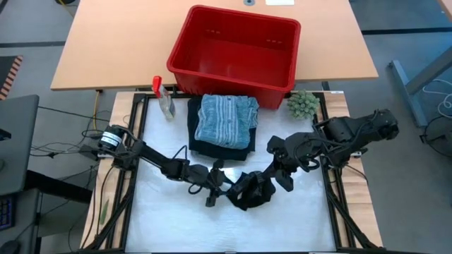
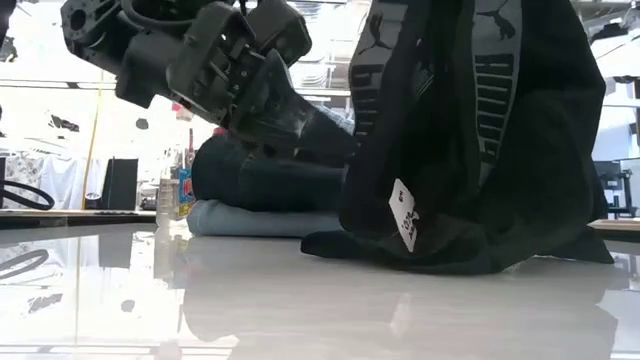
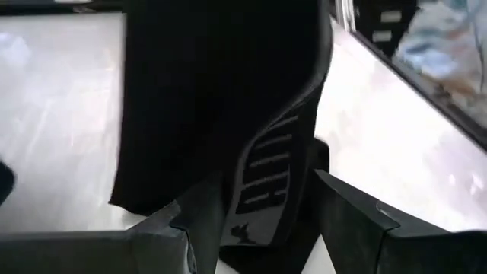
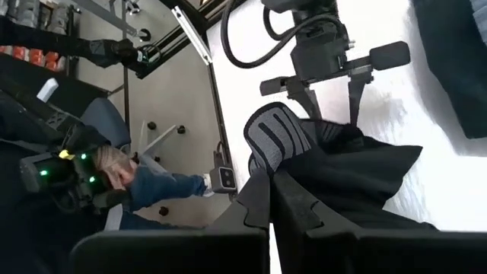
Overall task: Fold Laundry from Bin
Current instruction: Fold the black underwear from the red laundry
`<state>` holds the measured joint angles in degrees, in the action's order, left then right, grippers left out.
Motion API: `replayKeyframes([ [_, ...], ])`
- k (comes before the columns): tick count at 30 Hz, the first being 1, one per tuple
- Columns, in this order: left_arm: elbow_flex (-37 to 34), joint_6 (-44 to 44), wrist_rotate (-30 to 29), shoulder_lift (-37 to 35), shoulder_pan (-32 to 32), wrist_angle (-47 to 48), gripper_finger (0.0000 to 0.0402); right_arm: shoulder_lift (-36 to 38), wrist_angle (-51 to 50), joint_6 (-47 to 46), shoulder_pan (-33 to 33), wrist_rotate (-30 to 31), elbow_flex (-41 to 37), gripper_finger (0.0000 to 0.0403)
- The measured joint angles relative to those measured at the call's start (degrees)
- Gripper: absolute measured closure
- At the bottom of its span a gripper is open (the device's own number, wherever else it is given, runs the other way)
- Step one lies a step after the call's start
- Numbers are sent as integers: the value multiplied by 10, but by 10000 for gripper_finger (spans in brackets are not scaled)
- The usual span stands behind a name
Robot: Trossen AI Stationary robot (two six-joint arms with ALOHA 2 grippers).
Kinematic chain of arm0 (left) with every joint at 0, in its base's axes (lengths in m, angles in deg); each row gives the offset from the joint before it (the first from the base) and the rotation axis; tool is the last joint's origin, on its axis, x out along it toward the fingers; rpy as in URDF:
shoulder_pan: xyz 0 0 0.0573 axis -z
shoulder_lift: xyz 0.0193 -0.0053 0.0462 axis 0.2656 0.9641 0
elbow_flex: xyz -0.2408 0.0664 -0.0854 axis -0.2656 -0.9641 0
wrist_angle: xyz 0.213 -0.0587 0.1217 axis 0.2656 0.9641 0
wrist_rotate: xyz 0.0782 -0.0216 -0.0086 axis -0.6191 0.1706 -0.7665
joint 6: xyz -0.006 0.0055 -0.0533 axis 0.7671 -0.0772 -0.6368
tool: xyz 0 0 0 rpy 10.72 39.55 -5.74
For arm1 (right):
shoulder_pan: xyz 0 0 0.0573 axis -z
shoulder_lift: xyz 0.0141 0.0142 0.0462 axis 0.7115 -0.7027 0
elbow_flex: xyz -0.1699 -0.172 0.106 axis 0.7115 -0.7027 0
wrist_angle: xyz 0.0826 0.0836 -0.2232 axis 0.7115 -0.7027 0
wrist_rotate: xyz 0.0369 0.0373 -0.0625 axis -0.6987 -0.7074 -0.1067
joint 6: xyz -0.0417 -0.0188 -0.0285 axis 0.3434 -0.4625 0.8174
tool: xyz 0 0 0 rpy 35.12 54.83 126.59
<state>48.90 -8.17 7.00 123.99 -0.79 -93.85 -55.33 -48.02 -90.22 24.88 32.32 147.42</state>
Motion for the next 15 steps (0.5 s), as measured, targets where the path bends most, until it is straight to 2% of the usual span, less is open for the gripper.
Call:
replayKeyframes([
  [6, 28, 20, 29, 1, 1, 93, 239, 0, -4, 13, 7, -7, 0, 376],
  [9, 34, -10, 37, 1, 7, 130, 290, 0, -4, 15, 8, -7, 0, 376],
  [12, 34, -82, 31, 1, 12, 154, 374, 0, -4, 24, 11, -7, 0, 377],
  [15, 34, -204, 32, 1, 12, 150, 396, 0, -6, 32, 9, 10, 0, 377],
])
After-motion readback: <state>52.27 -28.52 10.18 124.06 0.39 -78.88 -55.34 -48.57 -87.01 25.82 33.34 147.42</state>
